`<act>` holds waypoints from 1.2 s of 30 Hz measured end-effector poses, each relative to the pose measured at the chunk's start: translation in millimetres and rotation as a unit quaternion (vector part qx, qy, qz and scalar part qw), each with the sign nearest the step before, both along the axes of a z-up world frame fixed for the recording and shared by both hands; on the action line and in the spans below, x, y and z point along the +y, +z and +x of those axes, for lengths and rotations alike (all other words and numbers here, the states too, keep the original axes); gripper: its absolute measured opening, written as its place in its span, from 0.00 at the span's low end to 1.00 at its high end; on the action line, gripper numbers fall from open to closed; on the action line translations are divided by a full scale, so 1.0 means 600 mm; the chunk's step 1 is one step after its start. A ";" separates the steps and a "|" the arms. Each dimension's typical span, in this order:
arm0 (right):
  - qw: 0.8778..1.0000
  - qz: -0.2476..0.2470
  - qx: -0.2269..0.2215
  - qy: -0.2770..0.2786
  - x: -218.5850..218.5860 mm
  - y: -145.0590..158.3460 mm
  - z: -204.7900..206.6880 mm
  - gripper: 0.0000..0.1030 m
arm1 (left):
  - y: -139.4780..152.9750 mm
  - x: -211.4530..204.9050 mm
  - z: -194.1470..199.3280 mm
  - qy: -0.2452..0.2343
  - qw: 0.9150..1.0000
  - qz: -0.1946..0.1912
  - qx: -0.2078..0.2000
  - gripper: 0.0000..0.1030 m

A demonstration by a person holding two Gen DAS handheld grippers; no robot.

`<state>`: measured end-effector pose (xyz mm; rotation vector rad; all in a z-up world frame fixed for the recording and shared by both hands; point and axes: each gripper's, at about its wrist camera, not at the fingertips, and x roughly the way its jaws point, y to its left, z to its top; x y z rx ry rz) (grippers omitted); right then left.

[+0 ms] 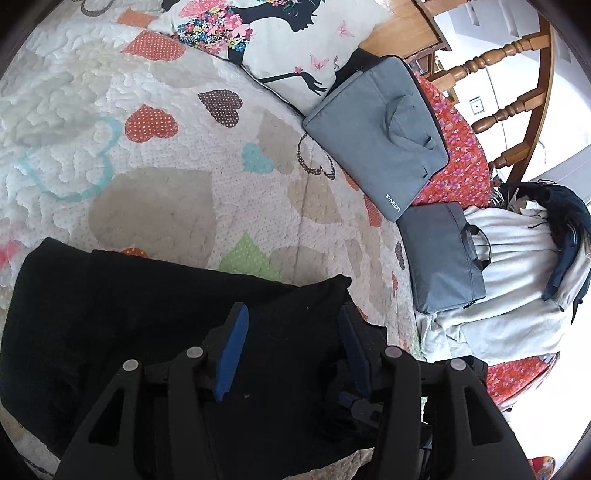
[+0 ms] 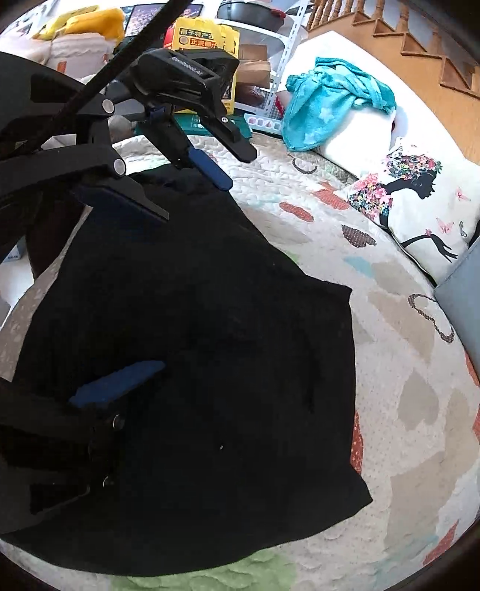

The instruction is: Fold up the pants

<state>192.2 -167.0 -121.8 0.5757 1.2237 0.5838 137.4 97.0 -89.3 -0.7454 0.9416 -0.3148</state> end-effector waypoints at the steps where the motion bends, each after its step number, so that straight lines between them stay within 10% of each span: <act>1: 1.000 0.006 0.004 -0.006 -0.004 -0.002 0.000 0.76 | 0.001 0.001 -0.001 0.001 1.000 0.003 -0.001 0.49; 7: 1.000 -0.023 0.008 0.010 0.002 0.013 -0.003 0.77 | 0.023 0.071 -0.034 0.072 0.997 0.005 -0.011 0.49; 14: 0.996 -0.035 -0.017 0.084 0.095 0.079 0.032 0.77 | 0.020 0.217 -0.151 0.224 0.974 0.029 -0.004 0.49; 19: 0.982 -0.060 0.015 0.180 0.258 0.081 0.056 0.77 | -0.055 0.241 -0.209 0.255 0.965 -0.042 0.055 0.50; 29: 0.920 -0.249 0.073 0.292 0.529 0.011 0.071 0.86 | -0.083 0.164 -0.204 0.202 0.976 -0.003 0.082 0.59; 36: 0.840 -0.409 0.092 0.345 0.616 -0.051 0.053 0.96 | -0.076 0.108 -0.182 0.163 0.981 0.074 0.079 0.75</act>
